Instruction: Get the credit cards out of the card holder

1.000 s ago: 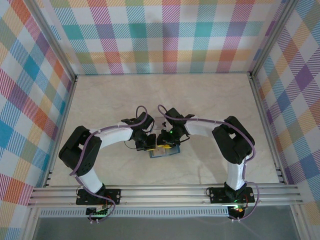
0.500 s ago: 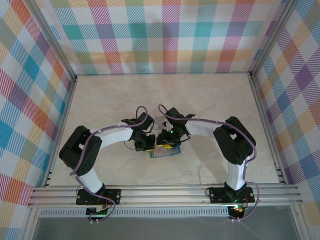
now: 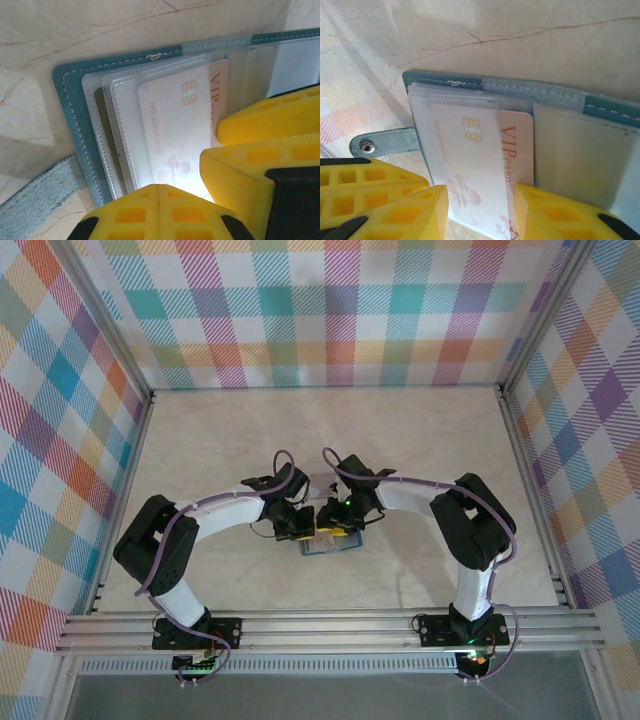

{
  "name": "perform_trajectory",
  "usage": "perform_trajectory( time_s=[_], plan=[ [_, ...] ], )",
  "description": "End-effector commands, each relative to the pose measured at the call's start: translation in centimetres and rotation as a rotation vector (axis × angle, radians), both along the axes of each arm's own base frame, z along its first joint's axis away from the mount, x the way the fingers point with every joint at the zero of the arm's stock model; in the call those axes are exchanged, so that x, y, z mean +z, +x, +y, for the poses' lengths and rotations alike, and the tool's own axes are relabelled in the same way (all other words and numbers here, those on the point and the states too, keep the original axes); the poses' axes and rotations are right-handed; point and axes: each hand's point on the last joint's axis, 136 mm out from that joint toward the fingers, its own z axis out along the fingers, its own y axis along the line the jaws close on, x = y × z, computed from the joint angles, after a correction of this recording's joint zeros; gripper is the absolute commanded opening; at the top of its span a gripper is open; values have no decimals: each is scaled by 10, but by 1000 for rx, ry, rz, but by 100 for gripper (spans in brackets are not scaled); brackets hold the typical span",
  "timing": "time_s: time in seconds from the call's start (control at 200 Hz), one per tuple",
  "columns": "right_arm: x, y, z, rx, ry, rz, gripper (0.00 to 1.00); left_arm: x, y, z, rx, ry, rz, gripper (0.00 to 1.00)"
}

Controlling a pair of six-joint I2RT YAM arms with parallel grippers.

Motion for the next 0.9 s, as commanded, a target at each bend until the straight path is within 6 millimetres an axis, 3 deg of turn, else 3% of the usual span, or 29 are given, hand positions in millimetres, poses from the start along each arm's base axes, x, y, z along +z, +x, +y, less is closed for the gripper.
perform_trajectory(
  time_s=[0.0,0.335,0.58,0.895],
  plan=[
    [12,0,4,-14,63,2,41,5,2,-13,-14,-34,2,0],
    [0,-1,-3,-17,11,19,40,-15,-4,3,-27,79,37,0],
    [8,2,-8,-22,-13,-9,40,-24,-8,27,-37,205,27,0],
    [23,4,-1,-21,65,-27,39,-26,-9,29,-36,211,31,0]
  ],
)
